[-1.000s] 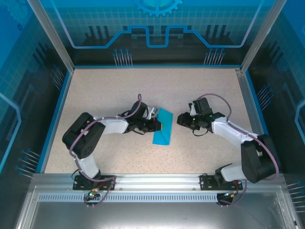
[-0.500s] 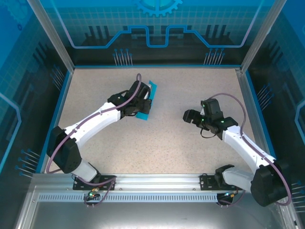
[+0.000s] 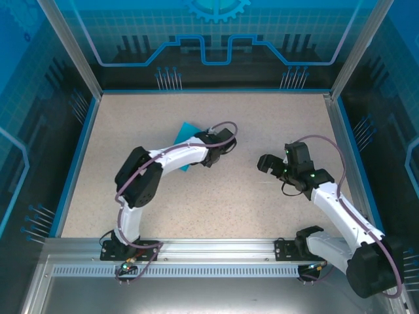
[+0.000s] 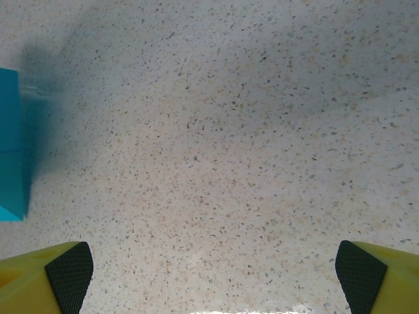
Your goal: Fold a paper plane with a square sheet of paper (pick it up from the middle)
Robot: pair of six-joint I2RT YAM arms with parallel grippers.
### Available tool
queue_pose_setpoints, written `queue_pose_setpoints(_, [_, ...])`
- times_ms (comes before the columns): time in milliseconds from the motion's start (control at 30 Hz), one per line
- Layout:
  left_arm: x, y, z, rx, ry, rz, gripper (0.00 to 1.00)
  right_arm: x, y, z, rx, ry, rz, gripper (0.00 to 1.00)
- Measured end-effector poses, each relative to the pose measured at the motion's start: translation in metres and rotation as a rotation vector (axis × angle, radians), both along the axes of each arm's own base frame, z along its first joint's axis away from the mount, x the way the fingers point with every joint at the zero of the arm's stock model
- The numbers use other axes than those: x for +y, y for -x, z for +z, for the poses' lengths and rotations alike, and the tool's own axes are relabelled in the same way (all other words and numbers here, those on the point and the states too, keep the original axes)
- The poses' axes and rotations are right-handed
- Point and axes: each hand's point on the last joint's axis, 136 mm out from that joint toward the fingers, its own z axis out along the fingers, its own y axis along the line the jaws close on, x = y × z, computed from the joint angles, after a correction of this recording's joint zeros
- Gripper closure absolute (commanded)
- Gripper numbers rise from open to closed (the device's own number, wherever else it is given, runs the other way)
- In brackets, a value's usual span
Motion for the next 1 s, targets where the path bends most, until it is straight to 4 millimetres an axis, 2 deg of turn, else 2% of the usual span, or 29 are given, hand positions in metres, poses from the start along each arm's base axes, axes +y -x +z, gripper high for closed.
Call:
queue_pose_setpoints(133, [-0.026, 0.007, -0.017, 0.016, -0.007, -0.024, 0.88, -0.002, 0.001, 0.0, 0.001, 0.0, -0.006, 0.01])
queue_pose_setpoints(300, [-0.053, 0.026, -0.036, 0.061, 0.042, -0.037, 0.79, -0.005, 0.003, 0.001, 0.002, 0.001, -0.014, 0.01])
queue_pose_setpoints(700, [-0.081, 0.05, -0.053, 0.211, 0.238, -0.011, 0.54, -0.013, 0.009, 0.002, 0.006, -0.007, -0.045, 0.01])
queue_pose_setpoints(767, [-0.089, 0.059, -0.048, 0.25, 0.306, -0.018, 0.5, -0.014, 0.01, 0.002, 0.008, -0.006, -0.047, 0.0])
queue_pose_setpoints(833, [-0.098, 0.068, -0.032, 0.276, 0.397, -0.036, 0.46, -0.014, 0.011, 0.002, 0.011, -0.005, -0.048, 0.01])
queue_pose_setpoints(900, [-0.107, 0.076, -0.007, 0.284, 0.507, -0.061, 0.42, -0.013, 0.011, 0.002, 0.013, -0.012, -0.041, 0.01])
queue_pose_setpoints(1000, [-0.118, 0.083, 0.044, 0.265, 0.715, -0.117, 0.38, -0.004, 0.009, 0.005, 0.001, -0.051, 0.001, 0.02])
